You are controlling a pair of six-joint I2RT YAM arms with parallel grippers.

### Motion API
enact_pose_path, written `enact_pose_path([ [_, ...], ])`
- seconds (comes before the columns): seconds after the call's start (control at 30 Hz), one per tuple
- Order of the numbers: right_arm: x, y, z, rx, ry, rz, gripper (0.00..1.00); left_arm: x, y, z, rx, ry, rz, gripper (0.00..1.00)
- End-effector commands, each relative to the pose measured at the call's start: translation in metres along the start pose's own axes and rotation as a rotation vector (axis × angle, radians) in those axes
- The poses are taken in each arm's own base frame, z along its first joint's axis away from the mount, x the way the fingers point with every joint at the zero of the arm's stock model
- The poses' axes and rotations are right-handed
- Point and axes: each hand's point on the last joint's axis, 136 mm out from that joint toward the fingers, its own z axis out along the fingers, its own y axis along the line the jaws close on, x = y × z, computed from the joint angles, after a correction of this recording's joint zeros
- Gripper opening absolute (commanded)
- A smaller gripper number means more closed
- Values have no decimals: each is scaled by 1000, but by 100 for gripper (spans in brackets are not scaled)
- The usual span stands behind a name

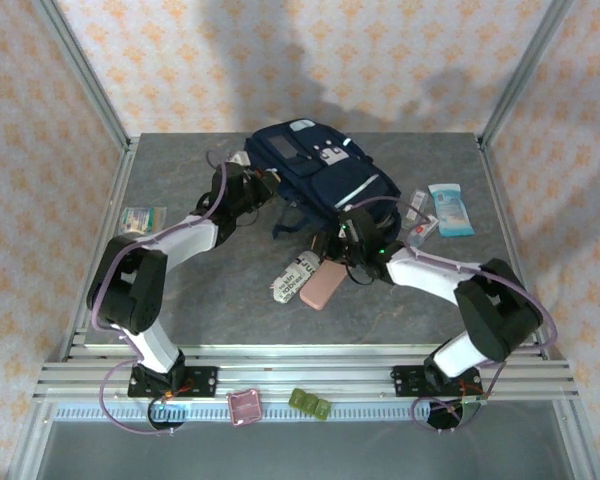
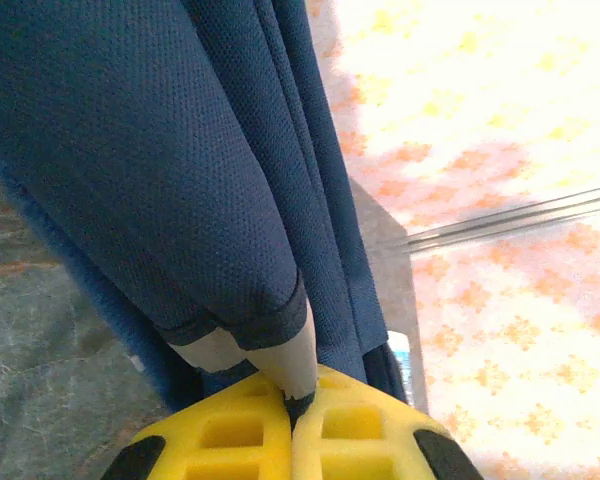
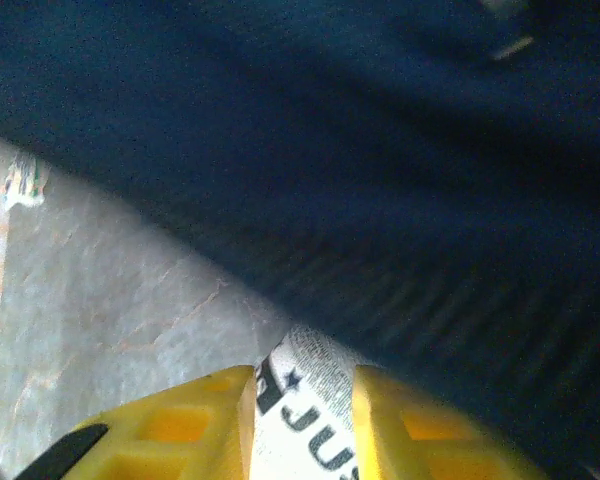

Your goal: Pack the student bag

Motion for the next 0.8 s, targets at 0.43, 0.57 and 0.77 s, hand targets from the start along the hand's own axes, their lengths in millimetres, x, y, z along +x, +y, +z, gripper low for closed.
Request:
enact_pose_path([
  [0.43, -92, 2, -15, 55, -273, -68, 39, 29, -31, -39, 131, -20, -93, 0],
  [0.57, -58, 14, -25, 43, -254, -138, 39, 27, -44, -37, 165, -25, -103, 0],
  [0.77, -34, 34, -22, -11, -253, -206, 40, 27, -55, -38, 188, -24, -106, 0],
])
